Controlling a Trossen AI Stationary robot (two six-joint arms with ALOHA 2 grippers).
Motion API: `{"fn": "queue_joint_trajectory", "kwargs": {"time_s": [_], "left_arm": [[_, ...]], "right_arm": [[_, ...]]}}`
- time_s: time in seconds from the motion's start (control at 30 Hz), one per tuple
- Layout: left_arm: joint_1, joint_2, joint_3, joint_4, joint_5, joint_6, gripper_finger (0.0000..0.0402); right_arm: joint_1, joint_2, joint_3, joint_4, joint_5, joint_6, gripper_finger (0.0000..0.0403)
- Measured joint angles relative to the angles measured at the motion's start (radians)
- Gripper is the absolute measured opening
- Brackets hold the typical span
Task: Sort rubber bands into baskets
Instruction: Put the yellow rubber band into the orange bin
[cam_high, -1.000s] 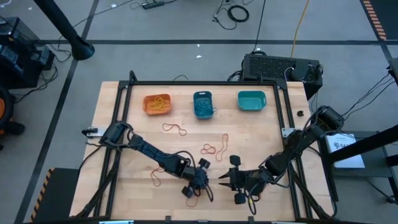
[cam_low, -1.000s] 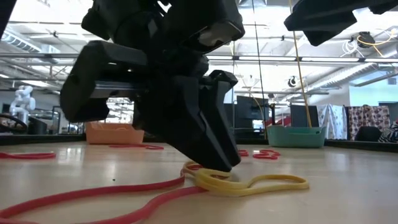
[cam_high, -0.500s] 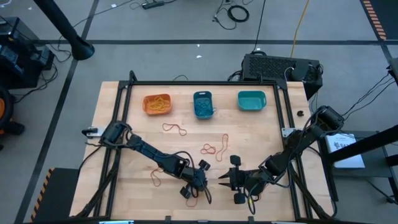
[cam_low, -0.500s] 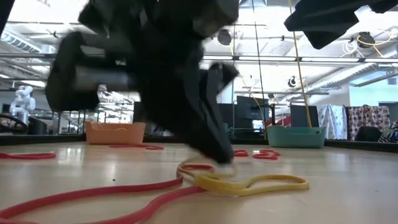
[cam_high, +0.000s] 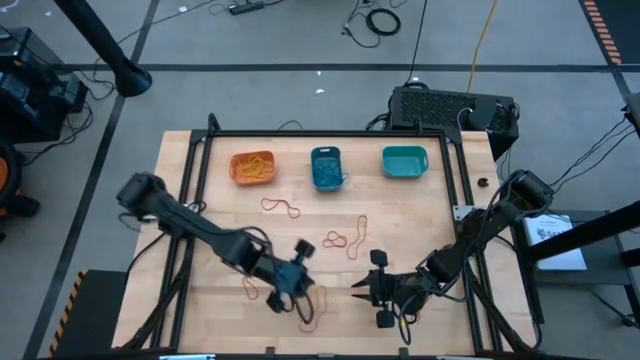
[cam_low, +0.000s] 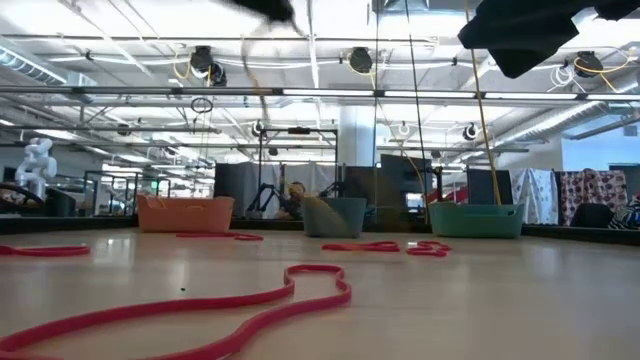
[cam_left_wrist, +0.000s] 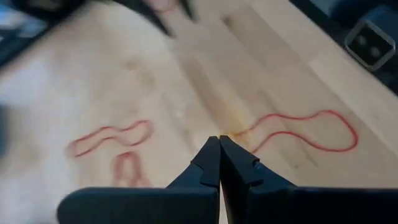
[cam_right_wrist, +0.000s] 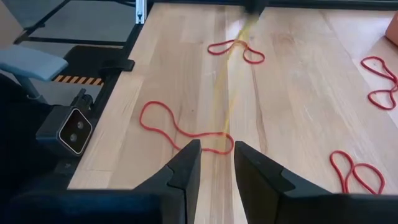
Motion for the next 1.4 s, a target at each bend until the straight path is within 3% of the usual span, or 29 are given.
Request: {"fn": "queue_joint_trajectory", "kwargs": {"time_s": [0.37,0.53,0.67,0.9,1.17,1.4], "left_arm": [[0.065,-0.253,0.001,-0.43,-0.305,-0.126,0.0],[0.167,-0.315,0.001,-0.657,-0.356,-0.222,0.0],[0.264,-0.365,-0.035,-0.718,-0.359,-0.225,0.0],[0.506,-0.466,-0.162,-0.737,-0.359,-0.11,0.0],[0.828,-0.503,-0.237,-0.585,-0.349,0.13,0.0],[1.027,-0.476,-0.256,-0.434,-0.165,0.282,0.0]], "right_arm": [[0.0,0.0,0.0,-0.001,0.005,-0.004,0.0091],[0.0,0.0,0.0,-0.002,0.006,-0.004,0.0091],[0.0,0.0,0.0,-0.003,0.008,-0.004,0.0091],[0.0,0.005,0.0,0.0,0.01,0.048,0.0091],[0.004,0.11,0.001,0.005,0.008,0.22,0.0091],[0.003,0.182,0.001,0.011,0.01,0.366,0.0091]]}}
